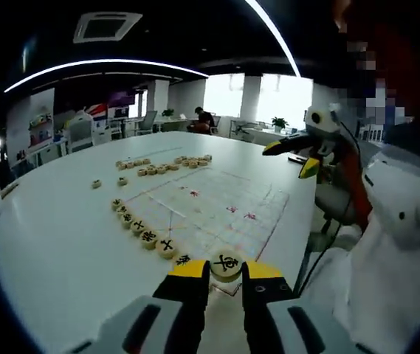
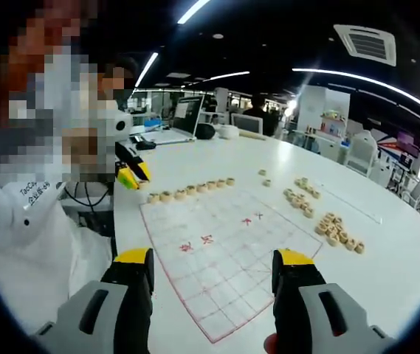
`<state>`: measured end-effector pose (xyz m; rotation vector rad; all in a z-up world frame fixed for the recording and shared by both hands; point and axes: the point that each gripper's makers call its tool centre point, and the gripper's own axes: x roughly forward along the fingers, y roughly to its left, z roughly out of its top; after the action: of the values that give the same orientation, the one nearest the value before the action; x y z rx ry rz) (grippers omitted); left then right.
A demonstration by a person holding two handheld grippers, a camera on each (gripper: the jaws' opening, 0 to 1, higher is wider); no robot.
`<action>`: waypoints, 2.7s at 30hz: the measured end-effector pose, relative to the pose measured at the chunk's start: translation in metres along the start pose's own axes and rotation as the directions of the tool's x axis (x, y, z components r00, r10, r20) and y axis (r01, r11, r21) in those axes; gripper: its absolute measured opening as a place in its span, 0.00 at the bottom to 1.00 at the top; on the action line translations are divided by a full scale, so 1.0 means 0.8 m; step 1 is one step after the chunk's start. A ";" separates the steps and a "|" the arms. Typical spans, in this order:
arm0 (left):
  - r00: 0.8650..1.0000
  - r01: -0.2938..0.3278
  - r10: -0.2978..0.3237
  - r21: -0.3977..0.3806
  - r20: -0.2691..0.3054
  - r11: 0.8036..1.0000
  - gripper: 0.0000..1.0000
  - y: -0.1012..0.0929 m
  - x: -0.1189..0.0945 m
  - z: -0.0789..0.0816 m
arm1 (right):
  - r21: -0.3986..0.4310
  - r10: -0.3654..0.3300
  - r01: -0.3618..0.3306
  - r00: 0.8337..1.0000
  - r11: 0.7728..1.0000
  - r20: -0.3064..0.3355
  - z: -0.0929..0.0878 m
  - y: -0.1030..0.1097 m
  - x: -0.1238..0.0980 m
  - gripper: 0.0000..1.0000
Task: Pick up the chess pieces one by one and place each piece onto its starting position on the chessboard, setting the pieces on their correct points until all the chess pieces are arranged in the starting layout
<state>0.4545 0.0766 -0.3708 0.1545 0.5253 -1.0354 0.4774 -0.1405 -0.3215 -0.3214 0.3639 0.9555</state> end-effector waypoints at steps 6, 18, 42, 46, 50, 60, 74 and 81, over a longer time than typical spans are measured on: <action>0.999 0.023 -0.023 0.013 -0.047 1.000 0.20 -0.008 0.005 -0.020 | -0.002 -0.004 0.004 1.000 1.000 0.002 0.001 -0.001 0.000 0.65; 0.998 0.007 -0.004 0.040 -0.067 0.999 0.20 -0.002 0.005 -0.028 | 0.003 -0.012 0.012 1.000 1.000 0.004 0.001 -0.002 0.001 0.65; 0.999 -0.017 0.021 0.100 -0.039 0.995 0.24 0.012 0.000 -0.007 | -0.005 -0.015 0.015 1.000 1.000 0.008 0.002 -0.004 0.002 0.65; 0.999 -0.026 0.028 0.114 -0.017 0.993 0.25 0.019 0.004 0.007 | -0.003 -0.017 0.017 1.000 1.000 0.007 0.001 -0.005 0.001 0.65; 0.999 -0.031 0.032 0.129 -0.003 0.991 0.25 0.028 0.011 0.023 | -0.003 -0.023 0.023 1.000 1.000 0.007 0.003 -0.006 0.003 0.65; 0.995 -0.045 0.036 0.101 0.089 0.994 0.29 0.065 0.053 0.070 | 0.004 -0.031 0.031 0.999 0.999 0.010 0.002 -0.010 0.000 0.65; 0.994 -0.091 0.083 0.116 0.069 0.989 0.31 0.169 0.117 0.123 | 0.019 -0.053 0.053 0.999 0.998 0.013 -0.001 -0.017 -0.004 0.65; 0.994 -0.094 0.090 0.069 0.064 0.993 0.29 0.209 0.167 0.143 | 0.022 -0.064 0.064 0.998 0.998 0.014 -0.003 -0.020 -0.008 0.65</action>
<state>0.6893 0.0166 -0.3570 0.2089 0.4224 -0.9663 0.4874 -0.1547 -0.3189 -0.3051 0.3484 0.8900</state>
